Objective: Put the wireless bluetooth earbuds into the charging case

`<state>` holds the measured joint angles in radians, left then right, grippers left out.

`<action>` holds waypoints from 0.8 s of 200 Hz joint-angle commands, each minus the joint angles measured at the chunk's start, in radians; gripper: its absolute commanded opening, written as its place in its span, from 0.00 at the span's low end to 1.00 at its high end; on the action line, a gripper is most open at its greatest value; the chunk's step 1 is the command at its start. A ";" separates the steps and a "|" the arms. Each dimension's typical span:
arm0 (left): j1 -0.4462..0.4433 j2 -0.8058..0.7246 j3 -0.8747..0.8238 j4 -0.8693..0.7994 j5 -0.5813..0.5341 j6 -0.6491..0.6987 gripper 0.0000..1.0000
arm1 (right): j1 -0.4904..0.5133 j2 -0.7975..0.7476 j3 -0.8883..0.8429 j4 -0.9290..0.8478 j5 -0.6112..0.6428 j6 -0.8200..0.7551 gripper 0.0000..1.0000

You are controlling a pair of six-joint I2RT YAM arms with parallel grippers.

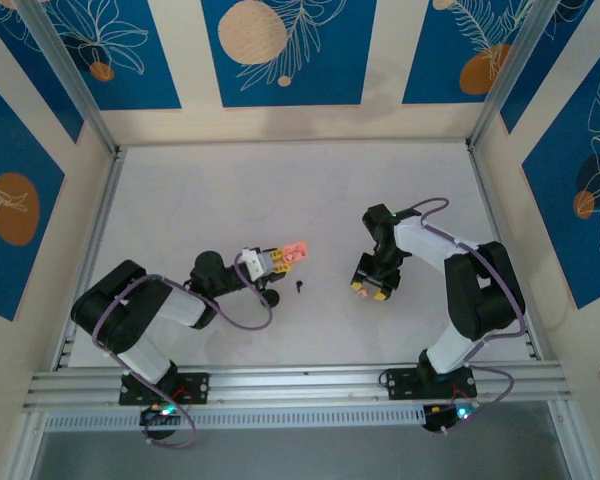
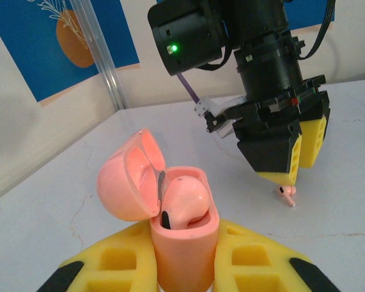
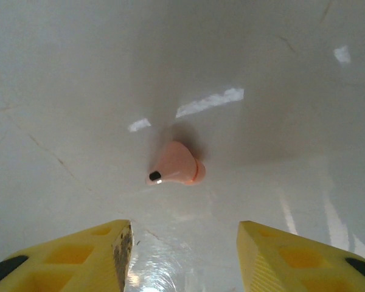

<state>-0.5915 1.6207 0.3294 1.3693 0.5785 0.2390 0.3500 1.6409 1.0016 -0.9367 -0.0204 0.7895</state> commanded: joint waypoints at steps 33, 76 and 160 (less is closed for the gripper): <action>-0.011 0.000 -0.007 0.037 0.017 0.010 0.14 | -0.011 0.059 -0.010 0.067 -0.055 0.010 0.47; -0.011 -0.003 -0.006 0.038 0.011 0.013 0.14 | -0.013 0.088 -0.001 0.087 -0.046 -0.004 0.47; -0.011 -0.004 -0.002 0.038 0.002 0.016 0.15 | -0.006 0.051 0.064 0.029 0.016 -0.045 0.46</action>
<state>-0.5915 1.6207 0.3279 1.3693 0.5766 0.2390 0.3428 1.7199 1.0298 -0.8318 -0.0322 0.7662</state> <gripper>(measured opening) 0.179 0.459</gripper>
